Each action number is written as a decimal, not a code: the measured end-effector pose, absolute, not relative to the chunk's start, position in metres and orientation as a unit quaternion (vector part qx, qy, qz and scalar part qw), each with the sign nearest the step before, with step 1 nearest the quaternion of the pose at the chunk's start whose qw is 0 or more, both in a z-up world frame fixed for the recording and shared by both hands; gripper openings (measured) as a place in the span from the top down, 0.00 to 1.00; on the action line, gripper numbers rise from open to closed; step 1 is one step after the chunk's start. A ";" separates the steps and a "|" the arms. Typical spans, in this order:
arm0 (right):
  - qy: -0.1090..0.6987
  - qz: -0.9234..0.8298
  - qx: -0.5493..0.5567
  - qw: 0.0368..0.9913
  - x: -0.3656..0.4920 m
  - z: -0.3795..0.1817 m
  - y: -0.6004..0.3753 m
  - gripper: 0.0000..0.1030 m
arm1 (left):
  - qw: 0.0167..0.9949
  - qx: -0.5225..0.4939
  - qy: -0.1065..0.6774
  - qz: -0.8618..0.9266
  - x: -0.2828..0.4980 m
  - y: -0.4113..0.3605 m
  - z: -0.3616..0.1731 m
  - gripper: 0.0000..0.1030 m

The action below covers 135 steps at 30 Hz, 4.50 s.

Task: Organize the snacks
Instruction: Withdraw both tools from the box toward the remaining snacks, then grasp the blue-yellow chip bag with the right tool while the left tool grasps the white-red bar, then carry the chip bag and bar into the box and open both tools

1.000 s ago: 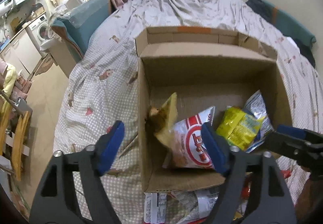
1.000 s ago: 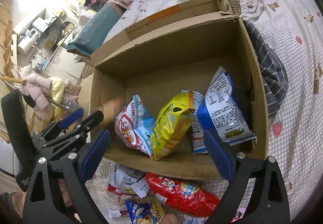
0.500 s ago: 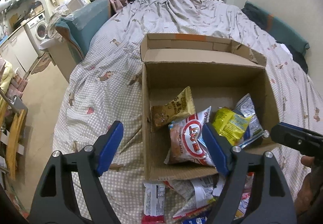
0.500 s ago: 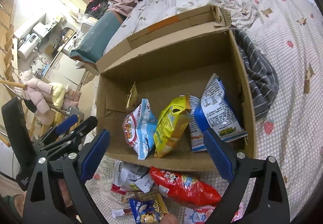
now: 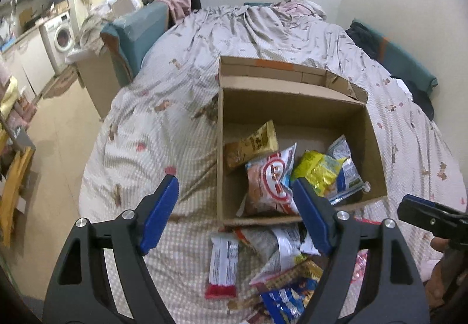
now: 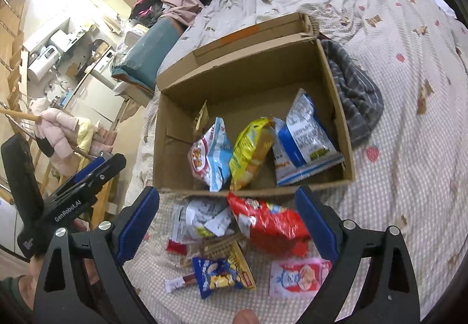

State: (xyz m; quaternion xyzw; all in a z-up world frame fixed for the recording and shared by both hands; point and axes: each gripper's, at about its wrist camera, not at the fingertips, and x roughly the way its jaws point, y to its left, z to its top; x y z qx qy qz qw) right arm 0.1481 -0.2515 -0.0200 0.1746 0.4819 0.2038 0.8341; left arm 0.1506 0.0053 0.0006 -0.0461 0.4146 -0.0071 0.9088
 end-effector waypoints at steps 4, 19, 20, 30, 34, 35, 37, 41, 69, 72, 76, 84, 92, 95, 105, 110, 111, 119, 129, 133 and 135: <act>0.481 0.194 0.185 0.835 0.135 -0.021 -0.258 0.00 | 0.900 -0.060 0.431 -0.011 0.140 0.010 -0.004 0.18; 0.474 0.157 0.175 0.848 0.096 -0.033 -0.279 0.00 | 0.876 -0.055 0.479 -0.016 0.100 0.008 -0.026 0.11; 0.479 0.152 0.174 0.847 0.096 -0.035 -0.281 0.00 | 0.873 -0.052 0.484 -0.015 0.099 0.008 -0.029 0.11; 0.537 0.106 0.196 0.814 0.103 -0.064 -0.295 0.00 | 0.846 -0.096 0.522 0.045 0.105 0.040 -0.053 0.11; 0.584 0.091 0.200 0.782 0.111 -0.088 -0.296 0.00 | 0.829 -0.123 0.543 0.057 0.108 0.050 -0.064 0.11; 0.598 0.097 0.204 0.769 0.113 -0.095 -0.294 0.00 | 0.826 -0.129 0.546 0.059 0.109 0.051 -0.066 0.11; 0.624 0.115 0.210 0.744 0.115 -0.108 -0.283 0.00 | 0.819 -0.135 0.554 0.065 0.111 0.054 -0.071 0.11; 0.651 0.171 0.169 0.720 0.119 -0.121 -0.239 0.00 | 0.810 -0.144 0.564 0.072 0.114 0.058 -0.075 0.11; 0.577 0.256 0.162 0.758 0.097 -0.068 -0.249 0.59 | 0.794 -0.119 0.588 0.092 0.153 0.067 -0.093 0.16; 0.534 0.268 0.184 0.781 0.097 -0.050 -0.261 0.59 | 0.793 -0.070 0.602 0.070 0.158 0.044 -0.106 0.26; 0.517 0.257 0.182 0.796 0.096 -0.042 -0.265 0.59 | 0.776 0.004 0.629 0.036 0.159 0.013 -0.130 0.27; 0.522 0.219 0.198 0.800 0.102 -0.046 -0.269 0.59 | 0.762 0.040 0.645 0.032 0.166 -0.002 -0.154 0.42; 0.516 0.216 0.201 0.804 0.101 -0.045 -0.268 0.59 | 0.763 0.040 0.644 0.026 0.163 -0.008 -0.156 0.72; 0.506 0.221 0.201 0.809 0.099 -0.039 -0.267 0.59 | 0.764 0.020 0.644 0.038 0.160 0.000 -0.154 0.72; 0.499 0.213 0.200 0.816 0.097 -0.035 -0.273 0.59 | 0.779 -0.027 0.624 0.056 0.139 0.023 -0.128 0.72; 0.489 0.208 0.206 0.822 0.094 -0.030 -0.277 0.59 | 0.815 -0.039 0.575 0.055 0.121 0.022 -0.086 0.72; 0.486 0.207 0.207 0.823 0.094 -0.028 -0.279 0.59 | 0.822 -0.039 0.566 0.056 0.116 0.021 -0.080 0.72; 0.458 0.198 0.221 0.838 0.092 -0.016 -0.288 0.59 | 0.855 -0.064 0.513 0.049 0.108 0.028 -0.036 0.72; 0.419 0.196 0.238 0.854 0.097 0.002 -0.299 0.59 | 0.873 -0.042 0.484 0.028 0.127 0.007 -0.010 0.72; 0.411 0.192 0.246 0.856 0.107 0.007 -0.303 0.59 | 0.877 -0.033 0.479 0.015 0.139 -0.003 -0.005 0.72; 0.408 0.190 0.247 0.858 0.112 0.012 -0.303 0.59 | 0.881 -0.025 0.473 0.007 0.145 -0.010 0.000 0.72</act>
